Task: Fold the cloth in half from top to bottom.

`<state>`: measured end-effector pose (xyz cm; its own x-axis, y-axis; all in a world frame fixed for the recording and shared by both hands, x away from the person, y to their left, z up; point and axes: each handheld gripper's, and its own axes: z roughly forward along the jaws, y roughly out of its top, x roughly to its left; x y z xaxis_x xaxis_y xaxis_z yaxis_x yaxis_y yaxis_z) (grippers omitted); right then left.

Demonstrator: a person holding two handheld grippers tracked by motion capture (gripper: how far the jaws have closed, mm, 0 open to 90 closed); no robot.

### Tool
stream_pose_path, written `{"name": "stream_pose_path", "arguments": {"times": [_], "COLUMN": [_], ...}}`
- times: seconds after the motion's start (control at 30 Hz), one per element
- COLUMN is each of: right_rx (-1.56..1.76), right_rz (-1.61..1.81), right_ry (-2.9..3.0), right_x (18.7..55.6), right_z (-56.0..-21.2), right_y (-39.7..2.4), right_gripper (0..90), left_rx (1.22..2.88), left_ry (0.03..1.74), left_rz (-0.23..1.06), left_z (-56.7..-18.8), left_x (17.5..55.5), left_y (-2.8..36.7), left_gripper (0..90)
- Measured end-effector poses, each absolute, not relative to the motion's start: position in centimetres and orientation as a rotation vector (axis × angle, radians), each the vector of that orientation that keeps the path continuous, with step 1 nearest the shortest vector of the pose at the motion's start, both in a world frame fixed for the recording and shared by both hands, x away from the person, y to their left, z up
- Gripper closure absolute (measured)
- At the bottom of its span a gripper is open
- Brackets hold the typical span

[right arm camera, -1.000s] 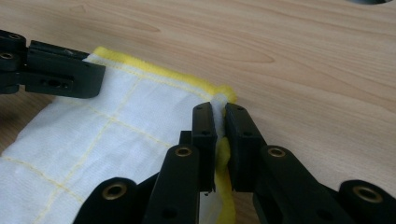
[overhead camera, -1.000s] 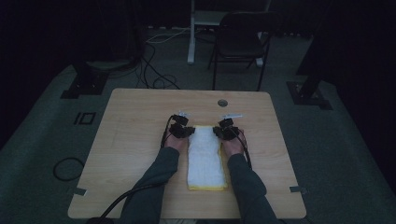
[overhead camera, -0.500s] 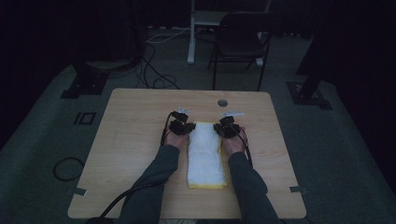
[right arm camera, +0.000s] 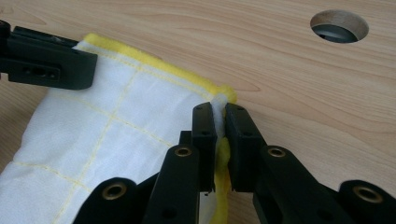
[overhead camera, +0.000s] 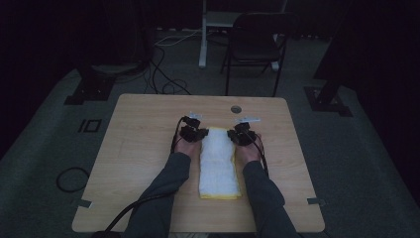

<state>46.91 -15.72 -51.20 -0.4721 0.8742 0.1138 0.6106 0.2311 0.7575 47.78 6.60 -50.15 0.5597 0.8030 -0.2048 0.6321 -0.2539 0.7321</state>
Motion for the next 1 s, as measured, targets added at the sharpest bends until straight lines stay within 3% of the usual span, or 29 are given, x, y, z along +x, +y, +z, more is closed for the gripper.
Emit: {"name": "stream_pose_path", "arguments": {"times": [1.0], "right_rx": [1.323], "right_rz": [1.169], "right_ry": [2.132], "right_x": [46.0], "right_z": [-49.4], "right_y": [-16.1], "right_gripper": [83.3], "left_rx": [1.929], "left_ry": [1.095], "left_rz": [0.299], "left_z": [-48.4], "left_x": [46.8], "left_y": [7.1], "left_gripper": [86.0]}}
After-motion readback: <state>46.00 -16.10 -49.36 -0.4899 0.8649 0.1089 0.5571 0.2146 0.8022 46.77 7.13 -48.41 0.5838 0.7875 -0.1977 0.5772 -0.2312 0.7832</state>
